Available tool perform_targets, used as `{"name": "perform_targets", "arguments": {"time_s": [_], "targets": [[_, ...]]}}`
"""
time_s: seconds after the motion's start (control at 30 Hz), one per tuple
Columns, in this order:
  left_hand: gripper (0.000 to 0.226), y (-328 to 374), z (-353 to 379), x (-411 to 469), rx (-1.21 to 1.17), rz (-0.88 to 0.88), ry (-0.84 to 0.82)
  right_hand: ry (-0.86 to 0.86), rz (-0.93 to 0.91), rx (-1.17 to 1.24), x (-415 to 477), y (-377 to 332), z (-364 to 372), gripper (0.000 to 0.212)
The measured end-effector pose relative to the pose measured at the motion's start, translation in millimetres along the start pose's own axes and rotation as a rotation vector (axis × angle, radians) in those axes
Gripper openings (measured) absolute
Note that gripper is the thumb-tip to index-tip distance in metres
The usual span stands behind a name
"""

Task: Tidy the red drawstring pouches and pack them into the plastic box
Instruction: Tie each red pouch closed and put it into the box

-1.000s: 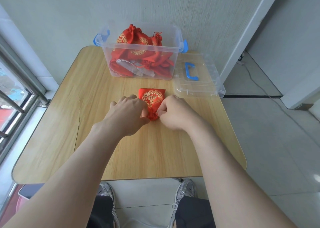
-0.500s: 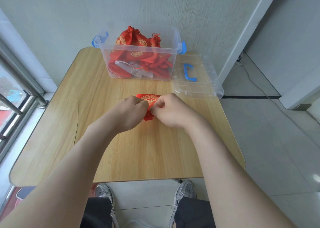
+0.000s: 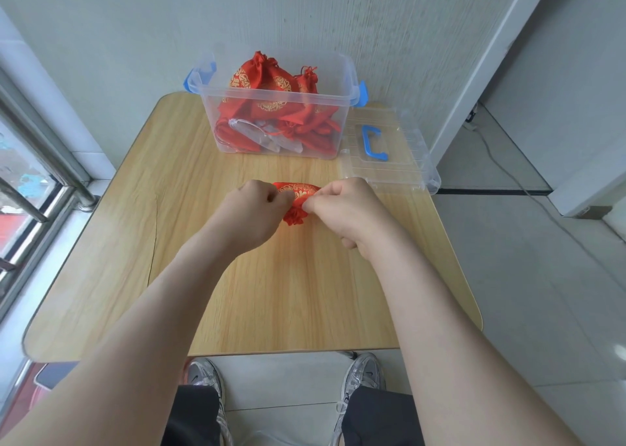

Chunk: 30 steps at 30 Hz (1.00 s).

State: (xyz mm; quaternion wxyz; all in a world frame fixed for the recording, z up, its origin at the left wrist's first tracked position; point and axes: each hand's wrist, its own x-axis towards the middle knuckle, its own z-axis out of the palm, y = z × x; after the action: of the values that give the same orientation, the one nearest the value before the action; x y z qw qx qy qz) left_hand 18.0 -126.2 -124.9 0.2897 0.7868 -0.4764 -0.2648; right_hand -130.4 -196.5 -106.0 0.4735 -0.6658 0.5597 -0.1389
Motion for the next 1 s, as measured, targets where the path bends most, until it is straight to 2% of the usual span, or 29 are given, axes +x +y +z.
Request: {"name": "perform_targets", "arguments": {"time_s": [0.13,0.23,0.3,0.4,0.57,0.67,0.8,1.0], "targets": [[0.049,0.2,-3.1,1.2,-0.176,0.010,0.031,0.012,-0.027,0.024,-2.0,-0.8,1.5,0.029],[0.041,0.0,-4.3,-0.5,-0.215,0.019,0.093,-0.003,-0.033,-0.003,-0.7,0.2,1.5,0.027],[0.041,-1.0,-4.7,0.0,-0.285,0.009,0.040,-0.010,-0.030,-0.009,0.0,-0.2,1.4,0.021],[0.038,-1.3,-6.7,1.6,-0.515,-0.072,-0.089,-0.010,-0.026,-0.009,0.1,-0.5,0.0,0.020],[0.029,1.7,-5.8,1.4,-0.753,-0.198,-0.166,-0.021,-0.012,-0.011,-1.5,-0.5,-1.7,0.023],[0.033,1.1,-6.6,2.0,-0.758,-0.219,-0.187,-0.034,0.014,-0.007,-1.3,-0.6,-2.0,0.020],[0.039,2.0,-5.0,1.5,-0.616,-0.217,-0.237,-0.024,-0.047,-0.017,1.0,2.4,0.1,0.008],[0.031,4.3,-3.5,-2.1,-0.486,-0.173,-0.230,-0.088,-0.169,0.052,3.4,1.7,0.2,0.014]]}}
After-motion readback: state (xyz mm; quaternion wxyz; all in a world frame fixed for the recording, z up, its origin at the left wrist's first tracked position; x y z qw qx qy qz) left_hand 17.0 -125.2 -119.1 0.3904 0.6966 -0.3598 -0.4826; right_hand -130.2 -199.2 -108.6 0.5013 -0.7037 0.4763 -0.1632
